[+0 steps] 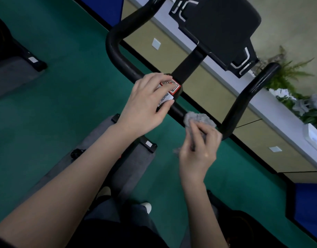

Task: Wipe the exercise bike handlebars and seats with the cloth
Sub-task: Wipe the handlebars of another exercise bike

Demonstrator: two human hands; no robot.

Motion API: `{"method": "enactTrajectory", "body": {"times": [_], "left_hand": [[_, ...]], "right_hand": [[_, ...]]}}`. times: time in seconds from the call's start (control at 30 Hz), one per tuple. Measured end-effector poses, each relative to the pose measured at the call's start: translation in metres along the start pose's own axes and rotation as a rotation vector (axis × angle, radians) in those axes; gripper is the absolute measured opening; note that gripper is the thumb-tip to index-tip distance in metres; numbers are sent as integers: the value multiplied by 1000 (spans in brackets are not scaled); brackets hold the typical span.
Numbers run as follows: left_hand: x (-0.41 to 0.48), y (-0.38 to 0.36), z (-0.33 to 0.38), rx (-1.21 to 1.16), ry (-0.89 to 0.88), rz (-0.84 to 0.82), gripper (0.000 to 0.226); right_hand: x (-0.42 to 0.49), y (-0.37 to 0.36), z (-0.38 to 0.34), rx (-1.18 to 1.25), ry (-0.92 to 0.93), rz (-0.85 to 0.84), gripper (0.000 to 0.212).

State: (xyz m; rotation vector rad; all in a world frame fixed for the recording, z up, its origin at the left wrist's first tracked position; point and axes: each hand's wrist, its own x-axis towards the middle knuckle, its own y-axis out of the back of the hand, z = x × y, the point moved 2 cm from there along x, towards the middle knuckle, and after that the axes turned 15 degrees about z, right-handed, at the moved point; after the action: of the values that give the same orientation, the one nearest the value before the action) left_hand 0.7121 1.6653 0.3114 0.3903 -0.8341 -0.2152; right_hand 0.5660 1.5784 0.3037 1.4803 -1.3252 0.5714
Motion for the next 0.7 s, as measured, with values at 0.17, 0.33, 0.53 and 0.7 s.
{"method": "enactTrajectory", "body": {"times": [0.17, 0.33, 0.53, 0.7], "left_hand": [[2, -2, 10, 32, -129, -44, 30], [-2, -8, 11, 62, -143, -63, 29], [-2, -6, 10, 51, -141, -66, 36], [-2, -6, 8, 47, -139, -54, 36]], "right_hand": [[19, 5, 4, -70, -146, -52, 17], [62, -18, -6, -9, -203, -418, 11], [97, -53, 7, 41, -492, -863, 10], [105, -56, 26, 106, -577, -1067, 14]]}}
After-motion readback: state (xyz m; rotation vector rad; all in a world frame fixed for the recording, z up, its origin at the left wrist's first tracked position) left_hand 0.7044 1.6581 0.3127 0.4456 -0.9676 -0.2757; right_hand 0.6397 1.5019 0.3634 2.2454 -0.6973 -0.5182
